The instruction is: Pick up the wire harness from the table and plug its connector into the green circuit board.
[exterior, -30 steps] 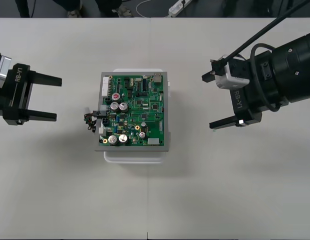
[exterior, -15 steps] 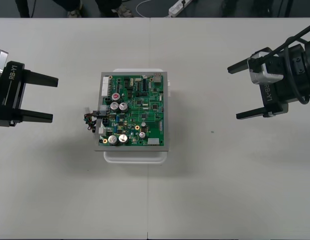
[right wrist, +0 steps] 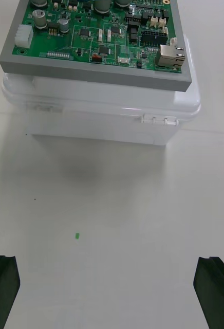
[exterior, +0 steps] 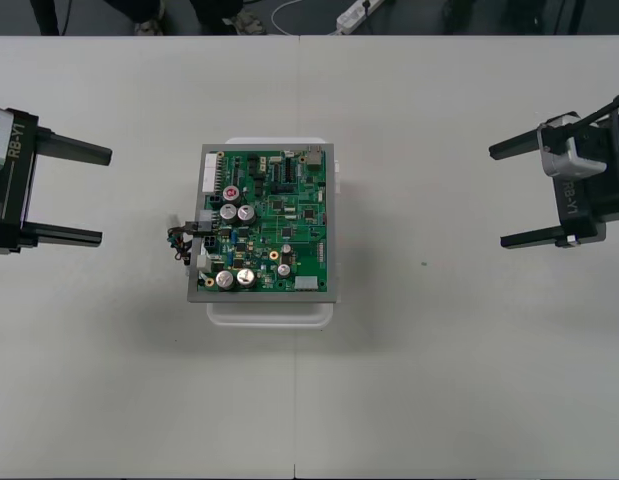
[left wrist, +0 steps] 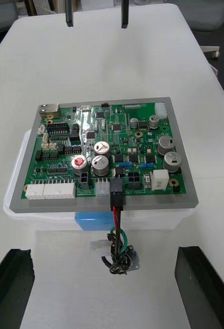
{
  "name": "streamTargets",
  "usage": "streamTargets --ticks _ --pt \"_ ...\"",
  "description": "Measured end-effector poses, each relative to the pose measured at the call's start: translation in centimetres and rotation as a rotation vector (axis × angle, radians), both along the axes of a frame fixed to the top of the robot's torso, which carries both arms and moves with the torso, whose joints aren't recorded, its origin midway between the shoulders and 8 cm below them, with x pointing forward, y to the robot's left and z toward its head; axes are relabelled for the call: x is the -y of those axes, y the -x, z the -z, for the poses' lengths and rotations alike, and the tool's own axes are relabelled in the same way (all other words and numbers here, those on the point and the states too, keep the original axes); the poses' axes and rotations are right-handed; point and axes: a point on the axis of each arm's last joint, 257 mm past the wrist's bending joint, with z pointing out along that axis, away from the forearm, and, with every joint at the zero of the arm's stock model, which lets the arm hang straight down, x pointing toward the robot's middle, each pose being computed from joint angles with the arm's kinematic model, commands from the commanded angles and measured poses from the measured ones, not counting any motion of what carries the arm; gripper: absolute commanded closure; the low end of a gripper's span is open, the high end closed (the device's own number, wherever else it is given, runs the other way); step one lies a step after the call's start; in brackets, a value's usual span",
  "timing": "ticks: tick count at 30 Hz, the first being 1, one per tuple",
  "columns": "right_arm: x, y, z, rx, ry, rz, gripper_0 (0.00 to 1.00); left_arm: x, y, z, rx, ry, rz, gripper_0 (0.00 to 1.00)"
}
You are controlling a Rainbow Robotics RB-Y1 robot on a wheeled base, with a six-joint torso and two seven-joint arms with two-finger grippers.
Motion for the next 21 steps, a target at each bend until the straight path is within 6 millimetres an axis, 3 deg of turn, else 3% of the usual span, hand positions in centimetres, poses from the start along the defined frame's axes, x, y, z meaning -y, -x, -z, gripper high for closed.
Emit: streamTargets --ticks 14,21 --pt "1.2 1.6 1.4 -0.004 0.006 0.010 0.01 -1.2 -2.0 -1.1 -0.021 0.053 -0.141 0.20" --pt "2.0 1.2 1.0 0.017 0.011 0.037 0.01 -0.7 -2.5 -1.0 -0.012 0.067 -0.147 0.20"
